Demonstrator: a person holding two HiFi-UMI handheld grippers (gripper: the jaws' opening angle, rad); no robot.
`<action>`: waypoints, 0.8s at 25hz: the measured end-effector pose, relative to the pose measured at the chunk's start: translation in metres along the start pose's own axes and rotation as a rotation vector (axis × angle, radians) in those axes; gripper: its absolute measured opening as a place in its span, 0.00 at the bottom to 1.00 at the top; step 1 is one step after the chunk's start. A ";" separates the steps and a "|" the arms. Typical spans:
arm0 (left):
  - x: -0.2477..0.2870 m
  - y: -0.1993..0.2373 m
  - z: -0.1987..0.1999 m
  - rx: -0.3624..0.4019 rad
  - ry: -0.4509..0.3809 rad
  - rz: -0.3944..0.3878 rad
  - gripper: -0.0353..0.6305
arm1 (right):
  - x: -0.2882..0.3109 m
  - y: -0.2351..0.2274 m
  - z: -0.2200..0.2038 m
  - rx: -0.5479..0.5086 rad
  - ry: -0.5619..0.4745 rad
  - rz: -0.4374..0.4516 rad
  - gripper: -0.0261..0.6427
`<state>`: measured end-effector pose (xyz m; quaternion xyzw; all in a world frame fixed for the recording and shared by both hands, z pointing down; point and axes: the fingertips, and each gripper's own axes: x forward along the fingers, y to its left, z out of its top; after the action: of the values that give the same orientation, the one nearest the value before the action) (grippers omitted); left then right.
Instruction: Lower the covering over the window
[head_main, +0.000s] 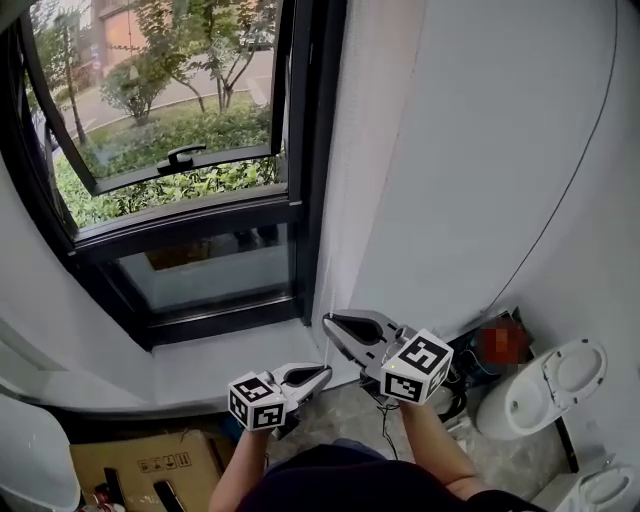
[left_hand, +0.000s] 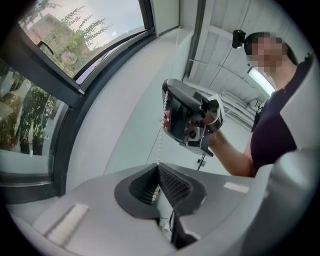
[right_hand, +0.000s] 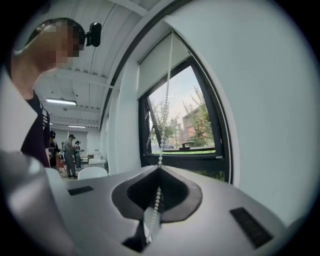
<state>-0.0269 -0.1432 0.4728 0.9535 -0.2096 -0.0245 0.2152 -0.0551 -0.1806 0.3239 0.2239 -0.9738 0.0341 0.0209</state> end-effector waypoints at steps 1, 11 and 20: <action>0.002 -0.002 0.000 -0.009 -0.004 -0.015 0.07 | -0.001 -0.002 0.000 -0.012 0.004 -0.014 0.06; -0.004 -0.003 -0.003 -0.033 -0.009 -0.022 0.07 | 0.007 0.020 -0.029 0.133 0.039 0.128 0.06; -0.022 0.000 0.002 -0.041 -0.045 -0.002 0.07 | 0.011 0.018 -0.064 0.135 0.124 0.131 0.06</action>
<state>-0.0475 -0.1352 0.4699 0.9483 -0.2129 -0.0504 0.2300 -0.0714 -0.1641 0.3874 0.1581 -0.9787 0.1145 0.0637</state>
